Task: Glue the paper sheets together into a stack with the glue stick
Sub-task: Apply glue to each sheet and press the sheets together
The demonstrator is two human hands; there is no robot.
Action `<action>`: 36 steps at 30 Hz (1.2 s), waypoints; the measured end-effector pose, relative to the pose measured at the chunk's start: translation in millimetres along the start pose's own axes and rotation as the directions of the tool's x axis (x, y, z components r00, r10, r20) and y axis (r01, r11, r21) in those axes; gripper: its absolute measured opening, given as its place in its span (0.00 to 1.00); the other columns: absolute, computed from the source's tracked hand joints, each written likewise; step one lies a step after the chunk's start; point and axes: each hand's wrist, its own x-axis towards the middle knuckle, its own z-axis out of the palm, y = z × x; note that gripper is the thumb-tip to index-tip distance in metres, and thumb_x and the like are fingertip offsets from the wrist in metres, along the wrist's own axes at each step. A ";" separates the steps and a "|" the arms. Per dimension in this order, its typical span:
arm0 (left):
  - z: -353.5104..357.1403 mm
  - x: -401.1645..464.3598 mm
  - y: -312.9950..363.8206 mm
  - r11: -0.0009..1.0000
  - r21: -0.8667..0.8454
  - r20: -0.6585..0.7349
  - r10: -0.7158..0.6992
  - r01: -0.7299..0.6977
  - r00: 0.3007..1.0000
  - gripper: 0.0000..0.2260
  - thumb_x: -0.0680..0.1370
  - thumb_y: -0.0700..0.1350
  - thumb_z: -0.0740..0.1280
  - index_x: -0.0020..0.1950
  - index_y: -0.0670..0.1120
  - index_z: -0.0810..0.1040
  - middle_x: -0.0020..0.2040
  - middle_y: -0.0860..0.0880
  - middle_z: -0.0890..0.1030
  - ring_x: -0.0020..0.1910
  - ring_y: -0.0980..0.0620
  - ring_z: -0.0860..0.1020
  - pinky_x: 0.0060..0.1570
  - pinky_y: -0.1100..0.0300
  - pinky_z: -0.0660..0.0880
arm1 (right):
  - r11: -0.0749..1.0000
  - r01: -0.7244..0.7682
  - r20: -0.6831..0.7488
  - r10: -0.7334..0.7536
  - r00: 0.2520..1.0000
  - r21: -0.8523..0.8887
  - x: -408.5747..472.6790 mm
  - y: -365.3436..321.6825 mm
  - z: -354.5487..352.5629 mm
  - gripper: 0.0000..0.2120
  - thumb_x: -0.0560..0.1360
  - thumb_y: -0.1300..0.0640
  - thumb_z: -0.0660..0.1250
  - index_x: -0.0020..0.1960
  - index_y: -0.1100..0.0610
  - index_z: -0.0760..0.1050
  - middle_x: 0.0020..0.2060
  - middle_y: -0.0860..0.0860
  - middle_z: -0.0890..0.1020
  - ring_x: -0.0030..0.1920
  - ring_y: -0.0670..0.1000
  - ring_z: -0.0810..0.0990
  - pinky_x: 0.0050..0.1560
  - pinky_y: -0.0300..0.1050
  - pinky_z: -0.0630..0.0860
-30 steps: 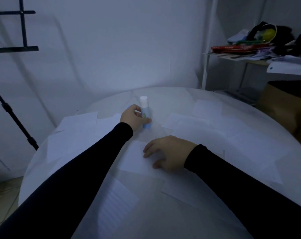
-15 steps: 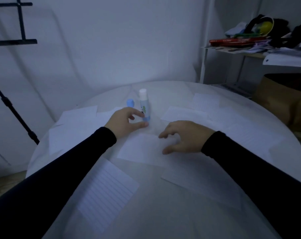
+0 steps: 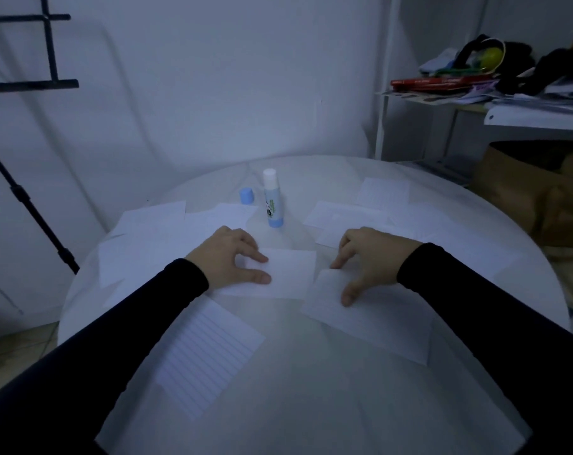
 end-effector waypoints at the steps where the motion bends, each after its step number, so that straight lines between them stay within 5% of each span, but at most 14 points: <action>1: 0.6 -0.7 -0.2 1.000 -0.011 -0.002 -0.001 0.001 1.000 0.36 0.52 0.78 0.60 0.51 0.60 0.83 0.52 0.62 0.74 0.55 0.55 0.67 0.58 0.64 0.63 | 1.000 0.006 0.004 -0.006 1.000 0.010 1.2 -0.7 -0.4 0.28 0.55 0.38 0.79 0.53 0.43 0.78 0.54 0.42 0.71 0.57 0.47 0.71 0.60 0.49 0.71; 4: 2.2 -2.1 2.0 0.998 -0.043 0.008 -0.034 0.034 0.999 0.32 0.55 0.76 0.64 0.51 0.59 0.82 0.52 0.61 0.75 0.55 0.55 0.67 0.59 0.64 0.64 | 0.999 0.009 0.004 -0.009 1.000 0.052 1.7 -3.9 -5.6 0.22 0.57 0.43 0.80 0.48 0.44 0.77 0.47 0.43 0.74 0.51 0.47 0.75 0.53 0.44 0.74; 9: 0.8 -2.5 5.7 0.998 -0.062 0.003 -0.019 0.019 1.000 0.13 0.70 0.59 0.71 0.51 0.55 0.83 0.54 0.57 0.79 0.55 0.57 0.70 0.58 0.67 0.64 | 0.991 0.077 -0.037 -0.073 0.997 0.107 8.4 -14.4 -17.4 0.23 0.64 0.49 0.77 0.57 0.45 0.76 0.43 0.43 0.74 0.43 0.42 0.73 0.44 0.36 0.68; 13: -14.5 -6.4 18.8 0.921 -0.384 -0.012 -0.077 0.066 0.997 0.20 0.67 0.70 0.63 0.44 0.57 0.84 0.49 0.56 0.84 0.52 0.59 0.79 0.59 0.61 0.71 | 0.959 0.154 -0.065 -0.142 0.988 0.240 16.1 -30.0 -25.4 0.21 0.64 0.51 0.78 0.53 0.41 0.75 0.39 0.41 0.78 0.39 0.38 0.75 0.39 0.32 0.66; 15: -21.2 -7.8 27.8 0.867 -0.497 0.024 -0.029 0.037 0.999 0.16 0.68 0.67 0.69 0.42 0.56 0.85 0.44 0.57 0.85 0.48 0.61 0.80 0.54 0.65 0.72 | 0.939 0.181 -0.088 -0.162 0.983 0.292 19.7 -38.2 -27.0 0.22 0.63 0.51 0.78 0.54 0.40 0.75 0.40 0.42 0.80 0.39 0.39 0.77 0.41 0.33 0.68; 19: -28.3 -8.5 31.8 0.759 -0.649 -0.010 -0.084 0.057 0.996 0.04 0.71 0.44 0.75 0.39 0.45 0.83 0.32 0.53 0.81 0.32 0.58 0.75 0.38 0.70 0.71 | 0.929 0.197 -0.217 -0.132 0.967 0.315 22.8 -44.8 -25.4 0.26 0.62 0.49 0.79 0.58 0.42 0.75 0.43 0.42 0.77 0.42 0.40 0.75 0.43 0.32 0.68; 24: -41.2 -9.5 3.1 0.685 -0.716 -0.103 -0.294 0.134 0.950 0.04 0.71 0.44 0.74 0.42 0.45 0.82 0.27 0.52 0.77 0.30 0.55 0.72 0.31 0.70 0.68 | 0.950 0.022 -0.296 0.074 0.952 0.311 21.4 -23.4 -22.8 0.20 0.67 0.46 0.75 0.56 0.50 0.77 0.45 0.45 0.78 0.44 0.45 0.75 0.45 0.39 0.69; 28: -41.8 -9.4 -16.4 0.733 -0.630 -0.072 -0.383 0.256 0.921 0.08 0.70 0.48 0.76 0.44 0.48 0.81 0.24 0.54 0.75 0.30 0.54 0.71 0.33 0.61 0.65 | 0.854 0.010 -0.315 0.181 0.932 0.520 28.9 -20.6 -11.3 0.14 0.71 0.52 0.72 0.54 0.54 0.76 0.36 0.49 0.81 0.31 0.44 0.76 0.39 0.40 0.71; 32: -35.5 -10.1 -16.1 0.850 -0.389 -0.037 -0.399 0.354 0.916 0.09 0.71 0.51 0.75 0.48 0.52 0.79 0.22 0.56 0.77 0.21 0.62 0.70 0.33 0.64 0.65 | 0.849 -0.067 -0.238 0.222 0.946 0.525 39.0 -24.3 3.8 0.11 0.69 0.52 0.75 0.48 0.56 0.79 0.33 0.47 0.78 0.32 0.43 0.74 0.44 0.39 0.70; 36: -29.6 -11.7 -20.4 0.873 -0.340 -0.007 -0.374 0.349 0.928 0.13 0.71 0.51 0.75 0.52 0.53 0.76 0.27 0.53 0.80 0.25 0.62 0.72 0.34 0.64 0.66 | 0.882 -0.131 -0.230 0.257 0.938 0.453 45.3 -23.3 14.1 0.12 0.66 0.50 0.76 0.47 0.54 0.81 0.33 0.43 0.76 0.38 0.46 0.76 0.45 0.39 0.69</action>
